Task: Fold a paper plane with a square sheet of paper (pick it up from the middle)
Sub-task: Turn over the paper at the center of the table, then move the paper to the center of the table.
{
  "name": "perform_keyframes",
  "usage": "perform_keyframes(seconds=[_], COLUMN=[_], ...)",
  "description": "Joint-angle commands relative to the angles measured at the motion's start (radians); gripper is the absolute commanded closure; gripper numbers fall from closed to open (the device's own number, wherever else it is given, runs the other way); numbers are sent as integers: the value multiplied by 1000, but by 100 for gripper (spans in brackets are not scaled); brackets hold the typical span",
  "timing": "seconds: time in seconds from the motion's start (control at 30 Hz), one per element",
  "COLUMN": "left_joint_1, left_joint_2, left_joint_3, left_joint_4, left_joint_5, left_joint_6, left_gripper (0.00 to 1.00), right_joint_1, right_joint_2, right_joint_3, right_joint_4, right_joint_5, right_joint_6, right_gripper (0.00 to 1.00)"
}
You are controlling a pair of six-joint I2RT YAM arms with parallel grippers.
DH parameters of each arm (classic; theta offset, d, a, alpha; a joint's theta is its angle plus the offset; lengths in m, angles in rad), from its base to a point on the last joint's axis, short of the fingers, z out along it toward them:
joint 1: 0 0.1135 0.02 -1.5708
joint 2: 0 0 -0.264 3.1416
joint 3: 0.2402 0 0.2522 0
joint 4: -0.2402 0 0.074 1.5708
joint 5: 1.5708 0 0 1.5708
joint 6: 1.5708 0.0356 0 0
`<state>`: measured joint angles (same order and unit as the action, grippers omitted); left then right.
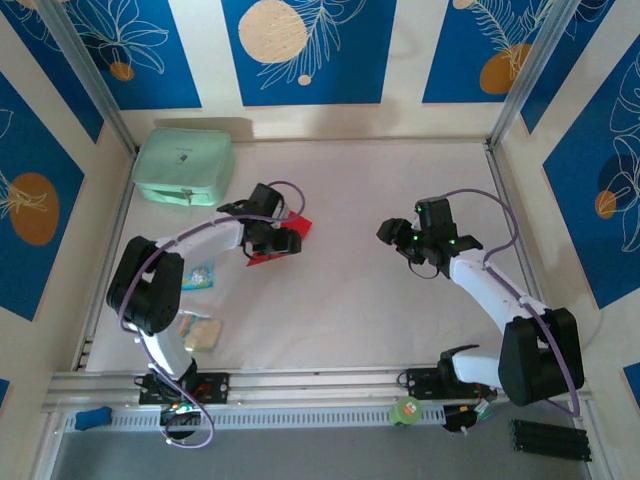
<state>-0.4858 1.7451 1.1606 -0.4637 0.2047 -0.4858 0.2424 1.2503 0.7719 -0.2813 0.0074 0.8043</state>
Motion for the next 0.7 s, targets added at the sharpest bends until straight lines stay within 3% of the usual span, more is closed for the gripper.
perform_keyframes(seconds=[0.0,0.13,0.43,0.67], left_joint_1=[51,94,123,130], left_joint_2=[4,69,130,148], left_joint_3=[-25,-9,6,-3], left_joint_4=[138,169,155,167], left_joint_5=[89,104,23,60], left_joint_6=[-39,-51,-33,-40], left_gripper=[40,42,42,44], right_joint_1=[29,62,86,103], right_joint_2=[2,2,46,93], right_joint_3=[5,2,27,58], right_joint_4=[46,71,51,39], right_joint_5=[-32,-9,-1,-6], right_joint_6=[11,2,8,10], right_gripper=[35,28,28,29])
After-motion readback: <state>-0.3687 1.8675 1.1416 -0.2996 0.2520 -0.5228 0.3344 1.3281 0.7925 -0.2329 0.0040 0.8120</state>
